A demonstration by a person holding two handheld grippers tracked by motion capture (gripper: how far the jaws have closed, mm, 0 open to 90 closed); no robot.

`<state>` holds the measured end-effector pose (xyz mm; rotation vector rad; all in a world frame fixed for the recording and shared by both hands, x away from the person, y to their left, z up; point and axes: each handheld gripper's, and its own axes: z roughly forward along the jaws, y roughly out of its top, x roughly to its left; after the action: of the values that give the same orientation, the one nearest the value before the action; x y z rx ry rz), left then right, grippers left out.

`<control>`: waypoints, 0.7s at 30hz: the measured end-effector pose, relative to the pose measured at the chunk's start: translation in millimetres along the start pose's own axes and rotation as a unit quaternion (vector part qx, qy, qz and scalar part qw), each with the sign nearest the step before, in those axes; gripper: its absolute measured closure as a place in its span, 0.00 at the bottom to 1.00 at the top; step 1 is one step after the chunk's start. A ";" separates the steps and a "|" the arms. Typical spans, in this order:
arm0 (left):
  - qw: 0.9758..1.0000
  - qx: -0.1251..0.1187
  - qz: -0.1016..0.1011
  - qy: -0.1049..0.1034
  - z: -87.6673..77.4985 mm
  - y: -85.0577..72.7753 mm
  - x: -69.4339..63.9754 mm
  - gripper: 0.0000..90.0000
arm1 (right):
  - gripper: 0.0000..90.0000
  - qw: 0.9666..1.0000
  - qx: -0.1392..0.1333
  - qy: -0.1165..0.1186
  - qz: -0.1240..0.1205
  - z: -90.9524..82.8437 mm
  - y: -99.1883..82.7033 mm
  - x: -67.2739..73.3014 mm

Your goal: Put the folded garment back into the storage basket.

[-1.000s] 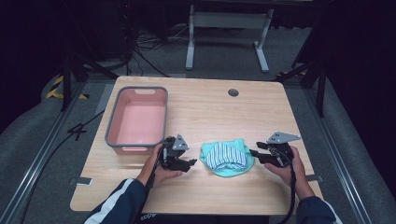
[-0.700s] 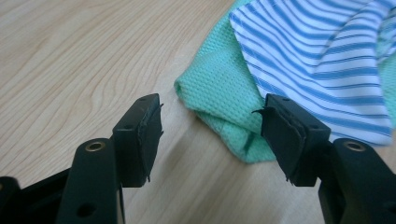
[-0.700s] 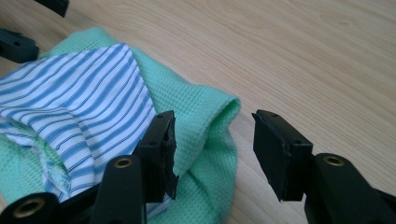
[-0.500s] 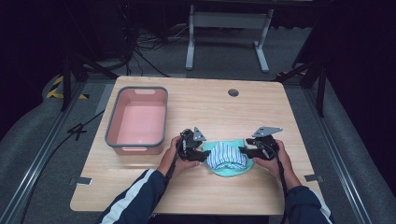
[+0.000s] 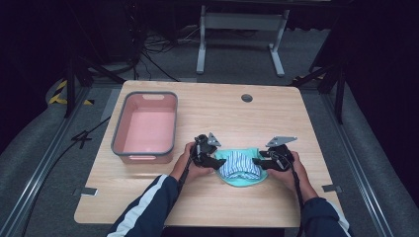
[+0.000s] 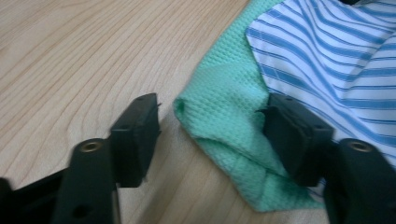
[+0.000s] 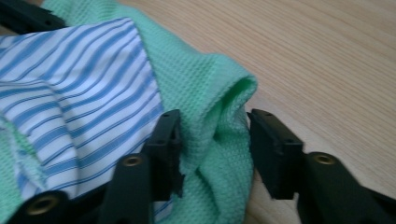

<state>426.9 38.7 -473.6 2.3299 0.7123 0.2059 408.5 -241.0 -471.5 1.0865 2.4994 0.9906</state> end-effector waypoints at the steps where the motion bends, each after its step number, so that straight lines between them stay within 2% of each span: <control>1: 1.000 0.004 0.005 -0.002 -0.8 1.0 0.5 0.52 | 0.72 1.000 0.003 0.002 -0.003 -0.2 0.4 1.4; 5: 1.000 -0.002 0.006 -0.011 0.0 1.7 2.0 0.64 | 0.82 1.000 0.006 0.007 0.000 -0.4 1.2 4.2; 9: 1.000 -0.002 0.003 -0.015 0.9 3.2 3.3 0.76 | 0.88 1.000 0.008 0.007 0.010 -0.9 1.5 5.9; 12: 1.000 -0.001 -0.001 -0.015 1.6 4.6 3.7 0.80 | 0.89 1.000 0.007 0.006 0.015 -1.0 1.3 6.5; 14: 1.000 -0.004 0.002 -0.005 1.6 6.3 3.7 0.84 | 0.90 1.000 0.003 0.008 0.024 -1.1 0.4 6.5; 17: 1.000 -0.004 0.004 -0.002 -0.1 8.5 4.5 0.92 | 0.91 1.000 0.000 0.009 0.026 -2.6 -0.7 6.8; 21: 1.000 -0.005 0.007 0.002 -2.8 10.4 3.7 0.94 | 0.91 0.999 -0.008 0.011 0.031 -6.5 0.2 7.6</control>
<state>433.6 35.9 -464.8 2.3268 0.6968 0.2198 400.4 -238.7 -466.2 1.1607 2.4848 1.0439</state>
